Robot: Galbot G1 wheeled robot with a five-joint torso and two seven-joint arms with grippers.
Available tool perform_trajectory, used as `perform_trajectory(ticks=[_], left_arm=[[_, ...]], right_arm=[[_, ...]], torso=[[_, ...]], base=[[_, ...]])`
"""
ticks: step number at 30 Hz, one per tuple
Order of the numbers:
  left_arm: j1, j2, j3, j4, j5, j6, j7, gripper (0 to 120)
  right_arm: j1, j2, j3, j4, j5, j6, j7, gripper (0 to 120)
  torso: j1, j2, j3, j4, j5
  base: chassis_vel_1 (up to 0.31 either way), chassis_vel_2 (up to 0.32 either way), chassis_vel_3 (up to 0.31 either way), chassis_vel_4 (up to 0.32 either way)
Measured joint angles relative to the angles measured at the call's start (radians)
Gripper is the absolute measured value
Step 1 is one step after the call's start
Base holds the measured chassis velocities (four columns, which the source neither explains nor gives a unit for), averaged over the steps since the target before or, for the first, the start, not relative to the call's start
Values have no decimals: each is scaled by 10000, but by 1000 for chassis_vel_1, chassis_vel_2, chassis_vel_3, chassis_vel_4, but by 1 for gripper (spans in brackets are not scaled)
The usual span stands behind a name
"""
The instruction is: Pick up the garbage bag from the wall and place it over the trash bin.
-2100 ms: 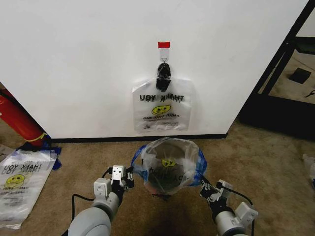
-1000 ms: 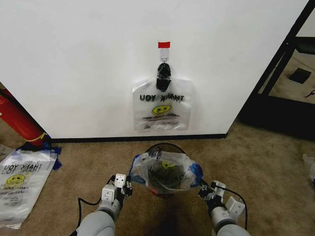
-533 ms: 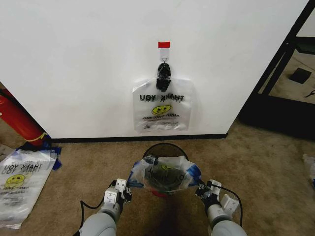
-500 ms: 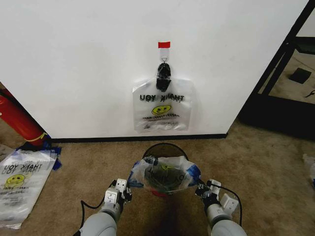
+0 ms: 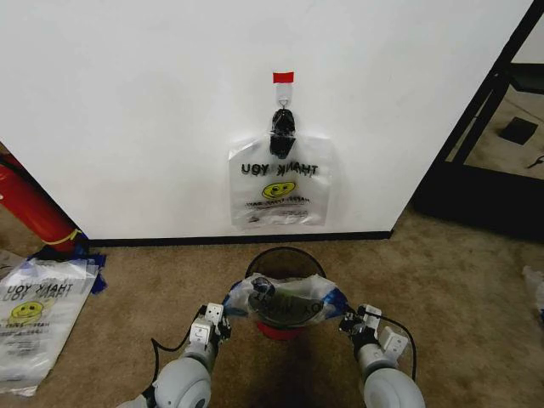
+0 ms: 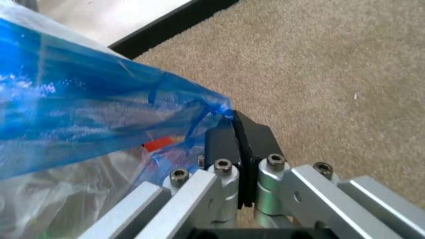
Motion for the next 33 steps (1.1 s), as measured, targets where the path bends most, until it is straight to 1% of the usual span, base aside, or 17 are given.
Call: perform_trajectory(ticks=[4, 7, 10, 13, 14, 15, 18, 22, 23, 24, 25, 26, 27, 29, 30, 31, 33], left_arm=[[69, 11, -47, -26, 4, -120, -4, 0], [254, 94, -93, -285, 6, -171, -29, 1], [741, 283, -231, -865, 246, -172, -135, 13], [1198, 440, -355, -1407, 667, -168, -213, 25], [1198, 440, -355, -1407, 667, -168, -213, 25], [1382, 496, -407, -1657, 855, -163, -232, 31], [1795, 572, -539, -2216, 1207, -128, -265, 41], [2478, 600, -828, -2933, 1453, -135, -320, 59], [2478, 600, -828, -2933, 1453, -135, -320, 59], [2642, 621, -882, -3083, 1561, -190, -320, 64], [2729, 634, -915, -3165, 1629, -236, -314, 66], [2894, 666, -975, -3319, 1803, -374, -289, 72], [2958, 683, -992, -3397, 1915, -473, -244, 76], [2972, 689, -994, -3419, 1949, -508, -223, 77], [2980, 694, -994, -3437, 1982, -542, -201, 79], [2985, 707, -992, -3480, 2077, -639, -135, 89], [2815, 728, -920, -3520, 2237, -826, 34, 97]], right_arm=[[131, 21, -7, -277, -17, 145, -151, 0], [87, 19, -14, -259, -61, 235, -227, 0], [-265, -84, -35, 100, -356, 459, -366, 0], [-761, -296, 9, 550, -761, 661, -545, 11], [-761, -296, 9, 550, -761, 661, -545, 11], [-994, -396, 41, 720, -1020, 778, -617, 16], [-1561, -582, 137, 1121, -1516, 1024, -790, 28], [-2410, -739, 257, 1511, -2669, 1630, -1186, 45], [-2410, -739, 257, 1511, -2669, 1630, -1186, 45], [-2597, -772, 283, 1575, -2944, 1867, -1327, 50], [-2698, -789, 302, 1608, -3097, 2010, -1424, 52], [-2890, -816, 340, 1680, -3403, 2353, -1657, 58], [-3016, -826, 363, 1728, -3623, 2680, -1851, 63], [-3035, -828, 367, 1736, -3664, 2741, -1886, 65], [-3060, -830, 375, 1747, -3723, 2830, -1938, 69], [-3117, -831, 400, 1787, -3913, 3120, -2103, 74], [-3162, -840, 451, 1887, -4488, 3712, -2453, 84]], torso=[[0, 0, 1, 0, 0], [0, 0, 0, 1, -1], [0, 0, -1, 1, -1], [0, 0, -1, 1, -1], [0, 0, -1, 1, -1], [0, 0, -1, 1, -1], [0, 0, -1, 0, -1], [-1, 0, -2, 1, 0], [-1, 0, -2, 1, 0], [-1, 0, -2, 1, 0], [-1, 0, -2, 1, 0], [-1, 0, -2, 0, 0], [-1, 0, -2, 2, 0], [-1, 0, -2, 1, 0], [-1, 0, -2, 1, 0], [-1, 0, -2, 1, 0], [-1, 0, -1, 1, 0]], base=[[0, 0, 0, 0], [0, 0, 0, 0], [0, 0, 0, 0], [0, 0, 0, 0], [0, 0, 0, 0], [0, 0, 0, 0], [0, 0, 0, 0], [0, 0, 0, 0], [0, 0, 0, 0], [0, 0, 0, 0], [0, 0, 0, 0], [0, 0, 0, 0], [0, 0, 0, 0], [0, 0, 0, 0], [0, 0, 0, 0], [0, 0, 0, 0], [0, 0, 0, 0]])
